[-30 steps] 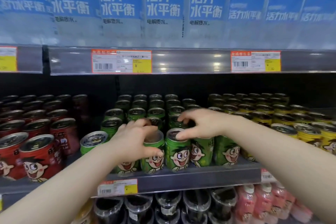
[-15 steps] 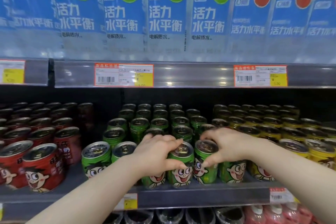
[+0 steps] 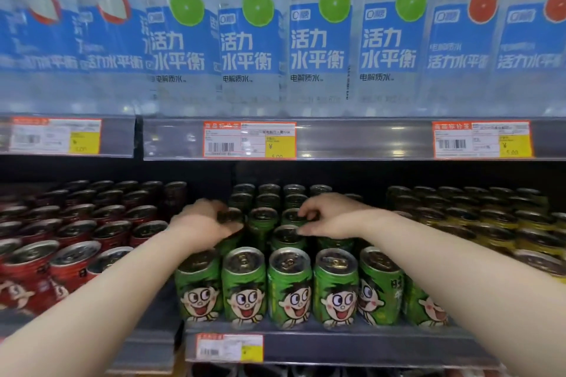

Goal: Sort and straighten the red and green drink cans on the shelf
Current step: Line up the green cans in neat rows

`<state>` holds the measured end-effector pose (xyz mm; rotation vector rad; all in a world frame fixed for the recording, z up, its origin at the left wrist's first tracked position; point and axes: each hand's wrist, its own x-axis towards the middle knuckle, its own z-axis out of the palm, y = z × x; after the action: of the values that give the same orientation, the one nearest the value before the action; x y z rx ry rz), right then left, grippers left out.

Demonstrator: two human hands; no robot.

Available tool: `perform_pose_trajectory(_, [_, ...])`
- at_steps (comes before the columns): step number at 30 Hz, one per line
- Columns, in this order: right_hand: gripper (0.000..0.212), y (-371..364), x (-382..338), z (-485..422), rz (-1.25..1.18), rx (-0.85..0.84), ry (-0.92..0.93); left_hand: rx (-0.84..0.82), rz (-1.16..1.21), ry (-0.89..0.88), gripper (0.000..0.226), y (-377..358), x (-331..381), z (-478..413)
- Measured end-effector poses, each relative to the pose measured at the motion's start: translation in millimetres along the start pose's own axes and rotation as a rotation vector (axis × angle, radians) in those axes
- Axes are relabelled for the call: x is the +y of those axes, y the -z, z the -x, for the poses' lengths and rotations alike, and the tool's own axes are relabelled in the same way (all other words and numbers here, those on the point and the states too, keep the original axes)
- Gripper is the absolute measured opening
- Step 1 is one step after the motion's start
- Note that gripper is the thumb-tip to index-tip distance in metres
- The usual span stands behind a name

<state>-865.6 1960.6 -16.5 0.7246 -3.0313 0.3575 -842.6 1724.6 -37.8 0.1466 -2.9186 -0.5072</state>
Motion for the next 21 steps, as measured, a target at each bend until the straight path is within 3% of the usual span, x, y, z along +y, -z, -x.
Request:
perform_pose_trajectory(3, [0.066, -8.2, -16.7, -21.0, 0.066, -0.074, -0.013, -0.115, 0.083, 0.062, 0.065, 1.3, -12.8, -1.1])
perform_pose_trajectory(8, [0.075, -8.9, -29.9, -34.6, 0.105, -0.198, -0.109, -0.161, 0.186, 0.006, 0.055, -11.2, -13.7, -0.6])
perform_pose_trajectory(12, [0.052, -18.1, -40.1, -39.9, 0.105, -0.108, -0.113, -0.13, 0.189, 0.016, 0.057, -12.2, -21.1, -5.6])
perform_pose_trajectory(21, [0.067, -38.8, -58.5, -51.3, -0.08, -0.022, -0.054, -0.183, 0.388, 0.005, 0.064, -14.1, -34.4, -10.2])
